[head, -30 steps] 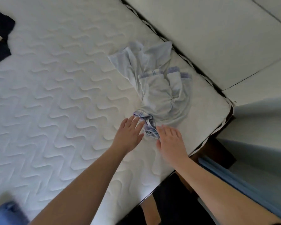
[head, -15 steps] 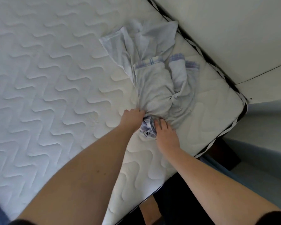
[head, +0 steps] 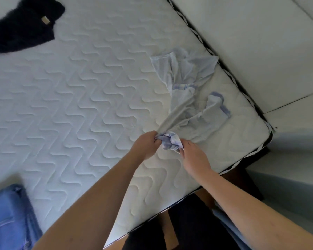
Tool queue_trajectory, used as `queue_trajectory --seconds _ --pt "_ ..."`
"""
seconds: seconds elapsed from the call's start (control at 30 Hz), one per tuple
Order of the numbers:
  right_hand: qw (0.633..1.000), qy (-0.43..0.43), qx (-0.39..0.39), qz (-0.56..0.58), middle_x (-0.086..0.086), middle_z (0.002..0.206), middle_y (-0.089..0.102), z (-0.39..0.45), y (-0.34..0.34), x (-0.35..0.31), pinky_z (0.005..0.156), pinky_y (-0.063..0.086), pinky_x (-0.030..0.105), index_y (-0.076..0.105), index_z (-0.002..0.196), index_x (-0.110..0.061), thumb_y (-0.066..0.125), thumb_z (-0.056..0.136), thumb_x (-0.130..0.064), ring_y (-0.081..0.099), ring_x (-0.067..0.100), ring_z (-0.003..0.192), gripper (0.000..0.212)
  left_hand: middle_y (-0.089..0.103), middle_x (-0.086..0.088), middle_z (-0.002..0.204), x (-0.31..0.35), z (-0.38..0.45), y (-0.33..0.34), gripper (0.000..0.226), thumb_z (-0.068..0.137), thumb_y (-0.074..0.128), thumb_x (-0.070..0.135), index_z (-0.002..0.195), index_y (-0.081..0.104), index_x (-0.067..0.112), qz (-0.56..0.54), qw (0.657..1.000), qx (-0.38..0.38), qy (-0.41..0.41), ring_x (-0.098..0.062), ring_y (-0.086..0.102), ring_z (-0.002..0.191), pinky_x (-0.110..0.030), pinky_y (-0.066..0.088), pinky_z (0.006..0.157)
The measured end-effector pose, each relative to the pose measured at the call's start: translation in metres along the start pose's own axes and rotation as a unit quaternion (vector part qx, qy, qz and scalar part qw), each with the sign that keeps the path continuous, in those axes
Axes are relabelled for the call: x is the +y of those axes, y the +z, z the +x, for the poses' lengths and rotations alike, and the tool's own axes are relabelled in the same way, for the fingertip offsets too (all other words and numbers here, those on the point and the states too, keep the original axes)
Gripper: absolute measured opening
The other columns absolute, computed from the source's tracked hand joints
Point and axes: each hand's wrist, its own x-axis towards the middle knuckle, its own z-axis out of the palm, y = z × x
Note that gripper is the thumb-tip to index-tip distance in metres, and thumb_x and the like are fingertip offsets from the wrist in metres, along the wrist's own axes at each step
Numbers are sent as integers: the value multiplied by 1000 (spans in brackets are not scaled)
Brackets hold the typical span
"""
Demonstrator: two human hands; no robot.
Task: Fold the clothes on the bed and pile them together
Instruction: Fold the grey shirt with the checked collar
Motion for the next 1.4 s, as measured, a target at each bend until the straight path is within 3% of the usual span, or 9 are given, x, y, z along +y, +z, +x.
queue_trajectory --seconds 0.1,0.2,0.4,0.57,0.7,0.83,1.07,1.3,1.4 --pt "999 -46 17 2 8 114 62 -15 -15 -34 81 43 35 55 127 -13 46 100 -17 56 28 102 29 52 -7 86 -21 -48 -18 17 95 49 17 85 53 4 -79 995 58 0 -27 51 82 -30 29 65" --pt "996 -82 18 -11 8 104 64 -32 -29 -75 71 37 31 56 123 -15 46 100 -18 59 30 95 25 55 0 81 -40 -102 -39 10 92 47 18 86 54 15 -146 985 96 7 -13 51 72 -26 36 61" --pt "992 -119 28 22 8 94 68 -67 -60 -163 66 29 27 61 111 -14 51 98 -21 62 31 90 17 54 8 67 -54 -197 -100 10 93 47 18 86 52 25 -158 972 161 62 -2 47 55 -17 34 49" --pt "989 -131 29 66 -2 80 65 -99 -86 -217 57 35 17 61 95 -22 59 94 -23 57 18 74 3 60 13 75 -57 -258 -155 15 95 50 17 96 59 29 -143 960 213 113 7 53 65 -9 37 56" --pt "981 -176 14 84 -21 74 61 -119 -118 -260 59 38 6 55 80 -41 64 91 -26 56 -9 68 21 67 11 87 -58 -300 -198 16 96 55 19 103 65 29 -121 948 257 146 -1 59 78 -14 41 67" --pt "970 -221 -16 97 -33 78 67 -137 -156 -296 63 40 5 62 84 -48 64 92 -30 57 -21 73 19 63 13 72 -54 -342 -242 10 94 64 24 89 66 33 -110 927 307 186 2 54 64 -11 37 57" --pt "955 -279 10 105 -25 67 65 -148 -200 -342 53 36 7 66 76 -51 55 98 -33 55 -8 60 30 58 11 69 -44 -393 -305 9 96 61 20 94 69 15 -35 909 355 216 6 50 60 -11 34 55" --pt "944 -322 53 41 -13 71 63 -145 -238 -386 55 39 12 67 95 -24 58 96 -24 56 12 66 9 70 7 91 -45 -423 -368 21 94 63 13 112 71 19 128 886 384 226 -11 62 82 -19 40 67" --pt "932 -346 88 -58 -5 92 65 -143 -256 -402 57 33 2 66 117 -20 58 97 -18 55 12 75 22 69 11 96 -46 -428 -387 24 94 65 15 116 70 22 152 884 382 224 -7 61 86 -9 39 70"
